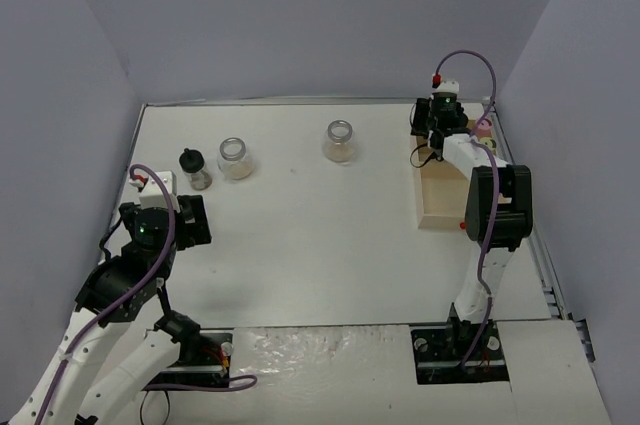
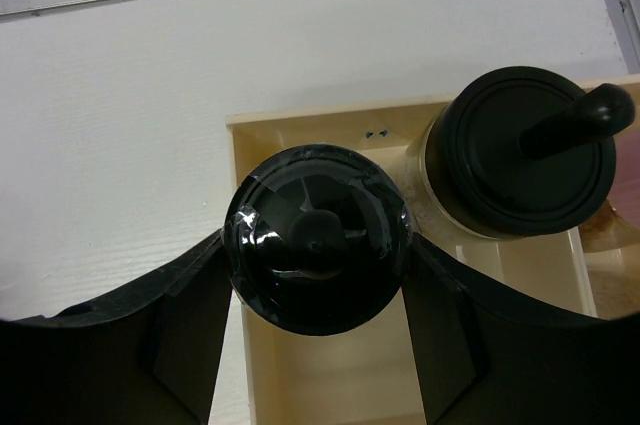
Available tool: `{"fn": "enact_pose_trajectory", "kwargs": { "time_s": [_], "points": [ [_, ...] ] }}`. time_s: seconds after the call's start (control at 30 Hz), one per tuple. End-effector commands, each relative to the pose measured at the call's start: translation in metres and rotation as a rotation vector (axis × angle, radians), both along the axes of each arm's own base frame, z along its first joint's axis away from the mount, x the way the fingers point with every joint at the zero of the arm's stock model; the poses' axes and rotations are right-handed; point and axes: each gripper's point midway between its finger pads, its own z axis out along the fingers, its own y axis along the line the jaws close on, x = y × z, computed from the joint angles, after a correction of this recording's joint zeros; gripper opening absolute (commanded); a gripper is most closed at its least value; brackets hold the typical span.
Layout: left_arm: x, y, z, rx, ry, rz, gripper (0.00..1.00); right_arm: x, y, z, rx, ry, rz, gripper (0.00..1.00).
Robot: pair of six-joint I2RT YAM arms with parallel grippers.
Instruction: Organize the condiment bottles
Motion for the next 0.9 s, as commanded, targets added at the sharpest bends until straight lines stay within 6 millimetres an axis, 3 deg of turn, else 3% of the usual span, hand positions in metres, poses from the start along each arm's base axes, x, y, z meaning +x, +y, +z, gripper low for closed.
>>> {"fn": "enact_pose_trajectory", "kwargs": {
  "time_s": [0.0, 0.27, 0.43, 0.53, 0.73, 0.87],
  "points": [
    [0.011, -0.004, 0.01, -0.01, -0.037, -0.002, 0.97, 0.03, -0.006, 0.054, 0.021, -0.205, -0.051, 0.0],
    [0.011, -0.005, 0.009, -0.009, -0.031, -0.004, 0.97, 0.036, -0.006, 0.04, 0.02, -0.2, -0.053, 0.01],
    [0.012, -0.005, 0.008, -0.006, -0.026, -0.007, 0.97, 0.039, -0.005, 0.042, 0.02, -0.203, -0.048, 0.11],
    [0.012, -0.005, 0.008, -0.007, -0.027, -0.007, 0.97, 0.041, -0.004, 0.043, 0.019, -0.196, -0.043, 0.23],
    [0.012, -0.006, 0.007, -0.006, -0.021, -0.009, 0.97, 0.037, -0.002, 0.049, 0.033, -0.196, -0.035, 0.61],
    [0.012, -0.006, 0.007, -0.007, -0.02, -0.01, 0.97, 0.031, 0.002, 0.058, 0.048, -0.201, -0.027, 0.72]
  ]
}}
